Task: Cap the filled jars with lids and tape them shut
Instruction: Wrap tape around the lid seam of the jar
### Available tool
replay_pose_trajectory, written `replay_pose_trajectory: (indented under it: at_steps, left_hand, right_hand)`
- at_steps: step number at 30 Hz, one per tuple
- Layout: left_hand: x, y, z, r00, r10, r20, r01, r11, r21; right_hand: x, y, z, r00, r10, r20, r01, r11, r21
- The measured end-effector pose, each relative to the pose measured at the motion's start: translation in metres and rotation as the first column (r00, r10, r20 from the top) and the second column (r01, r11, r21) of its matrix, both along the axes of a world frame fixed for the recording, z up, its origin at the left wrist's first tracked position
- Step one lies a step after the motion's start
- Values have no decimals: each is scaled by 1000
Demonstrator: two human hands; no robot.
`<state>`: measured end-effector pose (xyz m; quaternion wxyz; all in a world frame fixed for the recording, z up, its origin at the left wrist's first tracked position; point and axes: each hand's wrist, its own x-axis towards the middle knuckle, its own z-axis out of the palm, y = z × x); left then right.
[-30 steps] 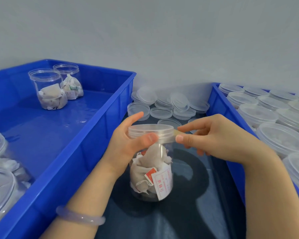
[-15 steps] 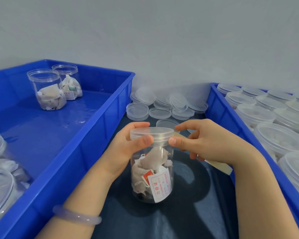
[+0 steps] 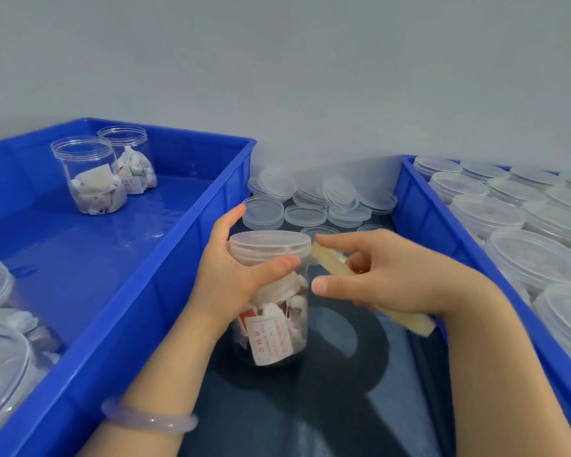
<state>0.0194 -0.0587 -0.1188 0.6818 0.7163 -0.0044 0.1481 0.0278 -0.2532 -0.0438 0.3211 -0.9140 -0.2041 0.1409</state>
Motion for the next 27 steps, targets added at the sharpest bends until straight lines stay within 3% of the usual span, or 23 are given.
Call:
replay_pose_trajectory:
  at_steps: [5, 17, 22, 27]
  left_hand:
    - [-2, -4, 2, 982, -188, 7, 187, 970, -154]
    - [0, -5, -7, 935, -352, -49, 333, 915, -226]
    - [-1, -8, -6, 964, -265, -29, 257, 952, -164]
    - [-3, -10, -2, 997, -72, 8, 71, 997, 37]
  right_hand:
    - [2, -15, 6, 993, -110, 44, 108, 993, 52]
    - [6, -9, -3, 992, -121, -20, 121, 992, 23]
    - [4, -7, -3, 988, -116, -97, 121, 991, 47]
    - [-2, 7, 1, 981, -151, 122, 165, 980, -109]
